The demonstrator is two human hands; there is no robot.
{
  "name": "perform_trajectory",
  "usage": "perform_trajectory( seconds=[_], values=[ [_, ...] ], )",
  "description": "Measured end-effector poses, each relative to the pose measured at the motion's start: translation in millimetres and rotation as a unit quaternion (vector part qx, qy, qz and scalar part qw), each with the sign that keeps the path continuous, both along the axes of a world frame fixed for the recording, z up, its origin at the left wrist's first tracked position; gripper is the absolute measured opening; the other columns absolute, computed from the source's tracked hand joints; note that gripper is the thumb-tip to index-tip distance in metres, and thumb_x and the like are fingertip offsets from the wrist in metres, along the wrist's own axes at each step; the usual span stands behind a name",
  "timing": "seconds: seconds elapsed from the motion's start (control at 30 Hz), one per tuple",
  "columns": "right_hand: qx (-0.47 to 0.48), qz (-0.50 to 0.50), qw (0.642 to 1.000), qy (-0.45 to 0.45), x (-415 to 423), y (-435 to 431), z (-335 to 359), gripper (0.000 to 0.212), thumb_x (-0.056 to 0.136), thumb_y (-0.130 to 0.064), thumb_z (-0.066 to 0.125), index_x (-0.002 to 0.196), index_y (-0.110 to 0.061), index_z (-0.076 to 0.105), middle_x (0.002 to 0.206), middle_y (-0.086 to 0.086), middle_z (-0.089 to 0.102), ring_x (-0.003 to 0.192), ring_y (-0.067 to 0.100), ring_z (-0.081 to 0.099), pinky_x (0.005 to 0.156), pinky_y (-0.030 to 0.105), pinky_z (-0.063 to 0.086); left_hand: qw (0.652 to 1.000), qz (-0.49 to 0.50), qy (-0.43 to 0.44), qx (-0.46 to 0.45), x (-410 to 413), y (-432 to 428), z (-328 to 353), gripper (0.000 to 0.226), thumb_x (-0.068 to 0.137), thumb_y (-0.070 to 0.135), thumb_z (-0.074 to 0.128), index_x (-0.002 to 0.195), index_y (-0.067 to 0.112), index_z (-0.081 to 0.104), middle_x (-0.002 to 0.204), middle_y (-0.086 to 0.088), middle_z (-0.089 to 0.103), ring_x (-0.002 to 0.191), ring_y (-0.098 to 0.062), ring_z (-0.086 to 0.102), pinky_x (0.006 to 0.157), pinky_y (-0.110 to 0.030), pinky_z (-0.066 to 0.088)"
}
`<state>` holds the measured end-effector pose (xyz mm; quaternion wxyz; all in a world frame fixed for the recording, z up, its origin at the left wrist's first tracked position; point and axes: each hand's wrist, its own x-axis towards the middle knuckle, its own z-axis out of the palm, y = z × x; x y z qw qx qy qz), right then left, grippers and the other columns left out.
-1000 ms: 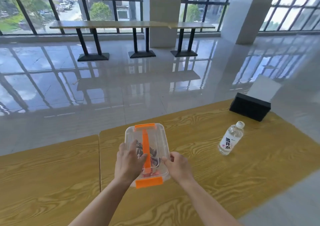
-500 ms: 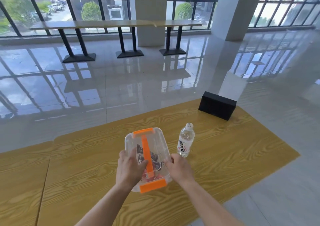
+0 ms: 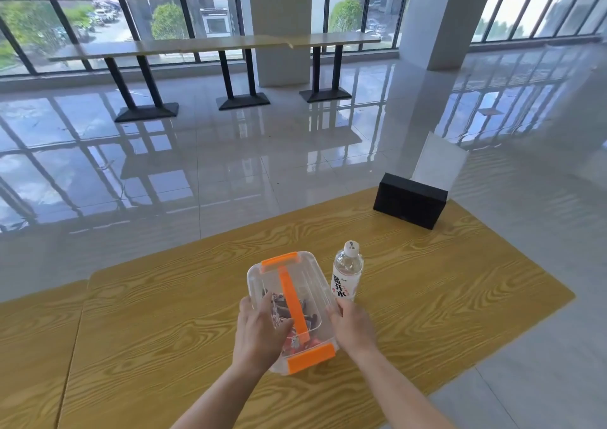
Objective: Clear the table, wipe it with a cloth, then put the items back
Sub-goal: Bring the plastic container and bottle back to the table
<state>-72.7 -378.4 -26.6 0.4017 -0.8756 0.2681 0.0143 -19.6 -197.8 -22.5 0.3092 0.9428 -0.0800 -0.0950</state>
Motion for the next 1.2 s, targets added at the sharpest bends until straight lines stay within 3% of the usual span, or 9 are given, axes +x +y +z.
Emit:
perform_trajectory(
  seconds=[0.1, 0.17, 0.27, 0.4, 0.53, 0.7, 0.97, 1.2],
  values=[
    [0.0, 0.006, 1.0, -0.01, 1.5, -3.2, 0.2, 0.027, 0.099, -0.033, 0.057, 0.078, -0.015, 0.055, 0.071, -0.002, 0.058, 0.063, 0.015, 0.051, 0.058, 0.033, 0.037, 0.998, -0.015, -0.046, 0.045, 5.8, 1.7, -1.0, 0.066, 0.085, 0.053, 0.065, 0.142, 0.03, 0.04, 0.153, -0.013, 0.024, 0.138, -0.032, 0.031, 0.105, -0.042, 0.041],
    [-0.004, -0.004, 1.0, -0.027, -0.4, -3.3, 0.8, 0.015, 0.097, -0.033, 0.06, 0.101, -0.019, 0.065, 0.09, -0.002, 0.07, 0.082, 0.017, 0.064, 0.066, 0.031, 0.045, 0.991, -0.063, -0.098, 0.065, 13.7, 1.8, -0.6, 0.073, 0.084, 0.059, 0.063, 0.146, 0.032, 0.035, 0.162, -0.012, 0.008, 0.149, -0.031, 0.013, 0.111, -0.044, 0.035],
    [-0.022, -0.016, 0.999, -0.047, -5.6, -2.8, 3.6, 0.021, 0.094, -0.024, 0.063, 0.114, -0.023, 0.068, 0.101, -0.005, 0.073, 0.094, 0.014, 0.067, 0.076, 0.031, 0.054, 0.977, -0.146, -0.099, 0.116, 26.3, -4.5, -1.5, 0.086, 0.08, 0.078, 0.05, 0.152, 0.04, 0.021, 0.165, -0.006, -0.012, 0.151, -0.025, -0.019, 0.123, -0.047, 0.012],
    [-0.041, -0.024, 0.996, -0.073, -9.1, -2.0, 4.2, 0.023, 0.092, -0.021, 0.066, 0.114, -0.027, 0.072, 0.09, -0.01, 0.074, 0.085, 0.008, 0.067, 0.074, 0.031, 0.055, 0.96, -0.194, -0.079, 0.184, 32.7, -10.2, -8.5, 0.106, 0.065, 0.098, 0.017, 0.155, 0.043, 0.008, 0.165, -0.006, -0.019, 0.146, -0.023, -0.032, 0.12, -0.047, -0.016],
    [-0.046, -0.043, 0.994, -0.095, -9.6, -2.1, 5.3, 0.025, 0.092, -0.02, 0.067, 0.117, -0.026, 0.072, 0.092, -0.008, 0.074, 0.077, 0.004, 0.061, 0.071, 0.027, 0.054, 0.959, -0.192, -0.084, 0.189, 35.8, -13.7, -14.6, 0.105, 0.066, 0.097, 0.018, 0.155, 0.043, 0.007, 0.165, -0.006, -0.017, 0.145, -0.023, -0.033, 0.12, -0.049, -0.017],
    [-0.042, -0.047, 0.993, -0.096, -9.9, -3.7, 4.2, 0.028, 0.094, -0.024, 0.067, 0.122, -0.023, 0.069, 0.106, -0.005, 0.074, 0.093, 0.007, 0.065, 0.075, 0.018, 0.048, 0.958, -0.193, -0.081, 0.195, 36.7, -16.3, -16.1, 0.101, 0.069, 0.094, 0.023, 0.154, 0.043, 0.006, 0.165, -0.006, -0.018, 0.146, -0.024, -0.032, 0.12, -0.05, -0.015],
    [-0.021, -0.04, 0.997, -0.067, -14.4, -12.4, 7.3, 0.039, 0.096, -0.033, 0.064, 0.131, -0.018, 0.061, 0.114, -0.002, 0.07, 0.103, 0.013, 0.065, 0.09, 0.035, 0.054, 0.958, -0.193, -0.087, 0.195, 35.3, -14.7, -7.9, 0.1, 0.074, 0.092, 0.026, 0.156, 0.038, 0.006, 0.166, -0.008, -0.014, 0.148, -0.026, -0.027, 0.12, -0.049, -0.014],
    [-0.082, -0.013, 0.992, -0.09, -22.5, -31.2, 28.8, 0.042, 0.095, -0.035, 0.063, 0.134, -0.018, 0.058, 0.122, -0.002, 0.067, 0.109, 0.015, 0.063, 0.092, 0.035, 0.052, 0.95, -0.19, -0.138, 0.207, 28.9, -12.2, 15.6, 0.086, 0.087, 0.074, 0.038, 0.157, 0.034, 0.007, 0.166, -0.009, -0.008, 0.151, -0.03, -0.018, 0.122, -0.053, -0.006]
  ],
)
